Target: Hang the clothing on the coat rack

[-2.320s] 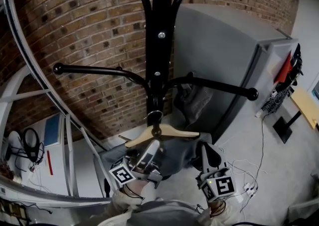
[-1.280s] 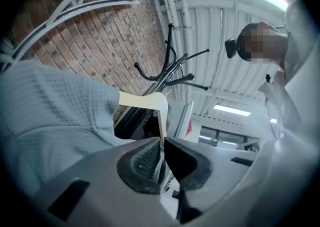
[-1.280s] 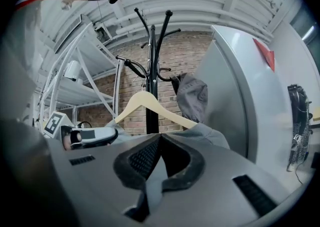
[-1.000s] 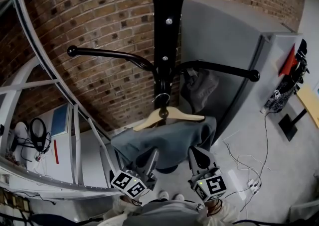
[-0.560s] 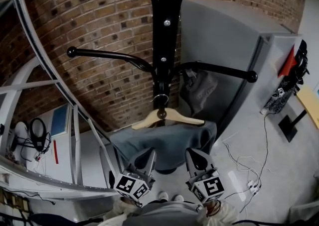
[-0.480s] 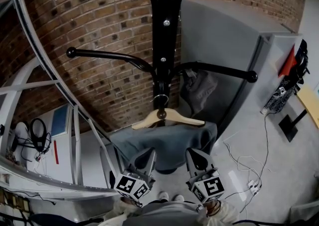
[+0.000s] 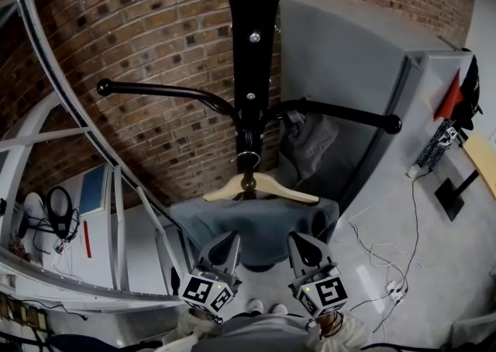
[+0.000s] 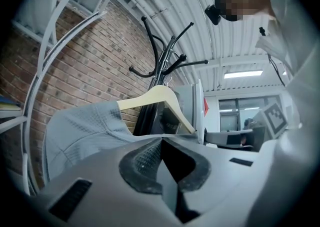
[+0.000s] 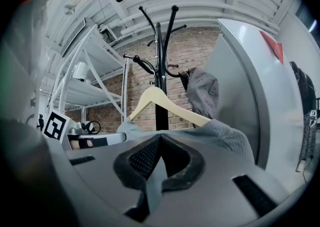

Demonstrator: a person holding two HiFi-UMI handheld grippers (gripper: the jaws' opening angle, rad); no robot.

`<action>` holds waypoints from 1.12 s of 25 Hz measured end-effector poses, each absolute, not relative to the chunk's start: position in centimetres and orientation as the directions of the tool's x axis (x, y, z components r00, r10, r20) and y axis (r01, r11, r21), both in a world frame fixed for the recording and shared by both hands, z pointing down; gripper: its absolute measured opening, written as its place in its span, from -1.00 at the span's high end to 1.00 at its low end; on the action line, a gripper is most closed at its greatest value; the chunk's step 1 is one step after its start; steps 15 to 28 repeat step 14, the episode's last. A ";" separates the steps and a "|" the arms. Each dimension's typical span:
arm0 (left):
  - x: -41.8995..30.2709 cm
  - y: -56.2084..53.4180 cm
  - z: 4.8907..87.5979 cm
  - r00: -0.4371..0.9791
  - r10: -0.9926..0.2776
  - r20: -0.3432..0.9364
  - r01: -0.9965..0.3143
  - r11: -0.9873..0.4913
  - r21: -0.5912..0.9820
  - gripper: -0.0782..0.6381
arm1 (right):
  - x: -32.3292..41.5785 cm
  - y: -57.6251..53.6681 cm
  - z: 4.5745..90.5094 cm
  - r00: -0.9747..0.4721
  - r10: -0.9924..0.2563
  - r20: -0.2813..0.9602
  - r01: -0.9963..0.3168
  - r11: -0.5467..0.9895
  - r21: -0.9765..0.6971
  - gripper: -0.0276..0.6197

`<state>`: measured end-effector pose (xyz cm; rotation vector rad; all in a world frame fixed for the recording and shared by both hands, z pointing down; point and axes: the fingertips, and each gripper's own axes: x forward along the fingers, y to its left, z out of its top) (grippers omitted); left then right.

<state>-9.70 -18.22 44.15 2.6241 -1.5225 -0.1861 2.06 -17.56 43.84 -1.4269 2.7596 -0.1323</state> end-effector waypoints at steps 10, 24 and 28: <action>-10.1 -18.7 44.6 0.478 -0.877 -0.059 -0.865 -0.481 0.142 0.76 | 1.5 -18.0 44.3 -0.587 -0.809 0.018 -0.807 0.583 -0.097 0.85; -10.4 -18.8 45.2 0.478 -0.875 -0.082 -0.864 -0.485 0.139 0.76 | 1.5 -18.2 44.3 -0.586 -0.810 0.015 -0.808 0.582 -0.097 0.85; -10.4 -18.8 45.2 0.478 -0.875 -0.082 -0.864 -0.485 0.139 0.76 | 1.5 -18.2 44.3 -0.586 -0.810 0.015 -0.808 0.582 -0.097 0.85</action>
